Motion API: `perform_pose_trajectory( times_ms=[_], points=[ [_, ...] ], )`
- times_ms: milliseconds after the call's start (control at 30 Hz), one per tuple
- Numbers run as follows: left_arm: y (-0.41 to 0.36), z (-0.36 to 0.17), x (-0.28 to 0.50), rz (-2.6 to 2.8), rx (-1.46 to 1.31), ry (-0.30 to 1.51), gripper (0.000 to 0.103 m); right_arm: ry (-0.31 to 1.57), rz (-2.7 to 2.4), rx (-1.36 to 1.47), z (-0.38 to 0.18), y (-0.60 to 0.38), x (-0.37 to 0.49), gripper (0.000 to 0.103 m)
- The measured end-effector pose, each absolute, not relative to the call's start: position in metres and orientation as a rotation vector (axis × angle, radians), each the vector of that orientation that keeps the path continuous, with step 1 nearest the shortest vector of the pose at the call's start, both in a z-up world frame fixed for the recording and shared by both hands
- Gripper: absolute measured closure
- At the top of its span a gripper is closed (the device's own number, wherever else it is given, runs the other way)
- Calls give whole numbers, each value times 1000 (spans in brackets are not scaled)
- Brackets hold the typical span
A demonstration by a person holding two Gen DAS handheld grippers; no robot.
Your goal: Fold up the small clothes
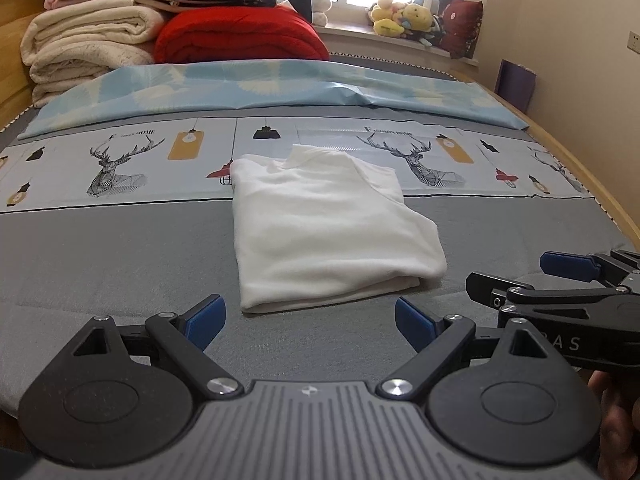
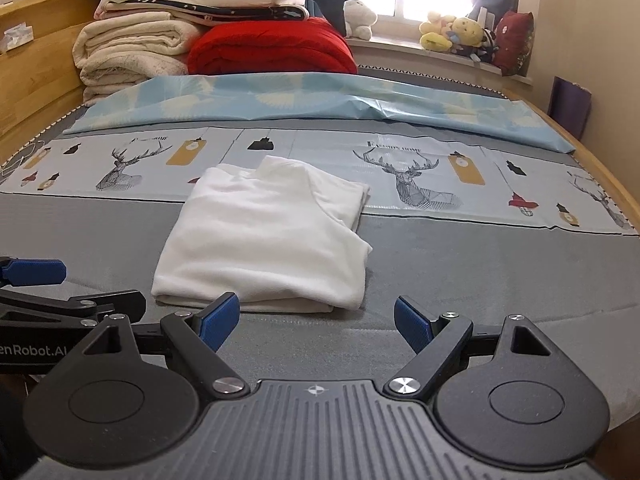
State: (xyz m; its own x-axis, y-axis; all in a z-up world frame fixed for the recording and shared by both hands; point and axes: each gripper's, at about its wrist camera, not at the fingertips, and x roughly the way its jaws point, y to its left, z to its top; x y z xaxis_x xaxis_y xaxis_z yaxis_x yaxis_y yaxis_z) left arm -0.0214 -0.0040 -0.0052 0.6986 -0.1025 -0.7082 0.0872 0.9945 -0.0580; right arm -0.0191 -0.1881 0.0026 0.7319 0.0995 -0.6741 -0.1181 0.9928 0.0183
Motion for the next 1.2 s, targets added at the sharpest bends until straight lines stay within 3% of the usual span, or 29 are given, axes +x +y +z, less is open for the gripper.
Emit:
perform_pose_trajectory(
  times_ms=[1200],
  points=[
    [-3,-5,-21,-106,-14,786,9,751,124,-35,1,-185,-20,18]
  ],
)
